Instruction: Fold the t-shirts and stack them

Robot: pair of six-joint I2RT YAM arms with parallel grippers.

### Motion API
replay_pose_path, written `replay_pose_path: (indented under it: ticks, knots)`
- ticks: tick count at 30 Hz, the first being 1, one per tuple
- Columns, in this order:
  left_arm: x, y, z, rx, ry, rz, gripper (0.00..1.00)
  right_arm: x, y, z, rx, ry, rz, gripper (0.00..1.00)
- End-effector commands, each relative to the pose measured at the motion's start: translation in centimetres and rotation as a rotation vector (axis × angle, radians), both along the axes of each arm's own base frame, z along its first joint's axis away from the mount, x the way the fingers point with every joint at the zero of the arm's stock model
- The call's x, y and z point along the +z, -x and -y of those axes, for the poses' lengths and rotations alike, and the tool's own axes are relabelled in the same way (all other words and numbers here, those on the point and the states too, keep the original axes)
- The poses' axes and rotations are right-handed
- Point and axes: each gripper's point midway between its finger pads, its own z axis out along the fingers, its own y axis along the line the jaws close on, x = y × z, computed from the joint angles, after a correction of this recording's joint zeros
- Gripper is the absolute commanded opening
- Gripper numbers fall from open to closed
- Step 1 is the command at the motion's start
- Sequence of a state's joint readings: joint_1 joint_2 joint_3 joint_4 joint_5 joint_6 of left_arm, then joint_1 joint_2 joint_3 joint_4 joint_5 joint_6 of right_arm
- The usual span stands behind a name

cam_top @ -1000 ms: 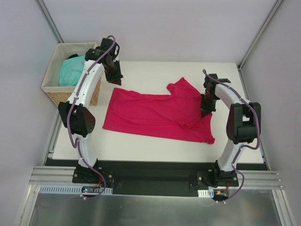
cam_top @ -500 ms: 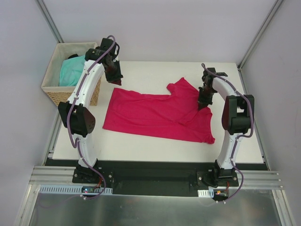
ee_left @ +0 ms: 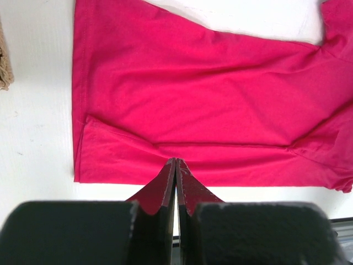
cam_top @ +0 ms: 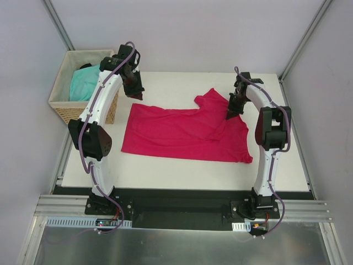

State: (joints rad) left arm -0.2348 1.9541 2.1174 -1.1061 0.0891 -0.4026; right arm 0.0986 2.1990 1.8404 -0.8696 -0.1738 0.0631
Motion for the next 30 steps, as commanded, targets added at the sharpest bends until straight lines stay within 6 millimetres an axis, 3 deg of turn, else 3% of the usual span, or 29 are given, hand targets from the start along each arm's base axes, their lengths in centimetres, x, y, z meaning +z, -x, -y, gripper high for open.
replay_pose_path:
  ticks: [1,4,8,12,13,17,18,20,25,30]
  knots:
    - [0.7,0.5,0.3,-0.006,0.015,-0.008,0.0,-0.3,-2.2,-1.9,0.01,-0.086,0.049,0.29]
    - [0.6,0.4,0.3,-0.009,0.014,-0.012,0.01,-0.9,-1.9,-2.1,0.026,-0.07,0.043,0.51]
    - [0.6,0.2,0.5,-0.014,0.024,-0.013,0.01,0.7,-1.5,-1.7,0.037,-0.039,0.074,0.54]
    - [0.5,0.0,0.7,-0.014,0.029,-0.014,0.01,4.6,0.1,-1.0,0.034,-0.005,0.098,0.54]
    - [0.7,0.0,0.7,-0.014,0.032,-0.009,0.01,6.4,1.3,-0.7,0.024,0.003,0.099,0.54]
    - [0.5,-0.2,0.9,-0.015,0.033,-0.012,0.0,8.4,5.2,-1.4,0.051,0.015,0.055,0.55]
    - [0.5,-0.2,0.9,-0.017,0.035,-0.014,0.0,7.4,6.7,-1.6,0.064,0.024,0.012,0.55]
    - [0.4,-0.3,0.9,-0.019,0.036,-0.014,0.0,7.4,7.8,-1.9,0.06,0.009,0.02,0.55]
    - [0.2,-0.2,1.2,-0.026,0.042,-0.021,0.0,4.8,10.8,-2.9,0.075,-0.026,-0.041,0.52]
    - [0.4,-0.2,1.1,-0.027,0.039,-0.015,0.0,3.5,11.6,-3.6,0.088,-0.04,-0.061,0.44]
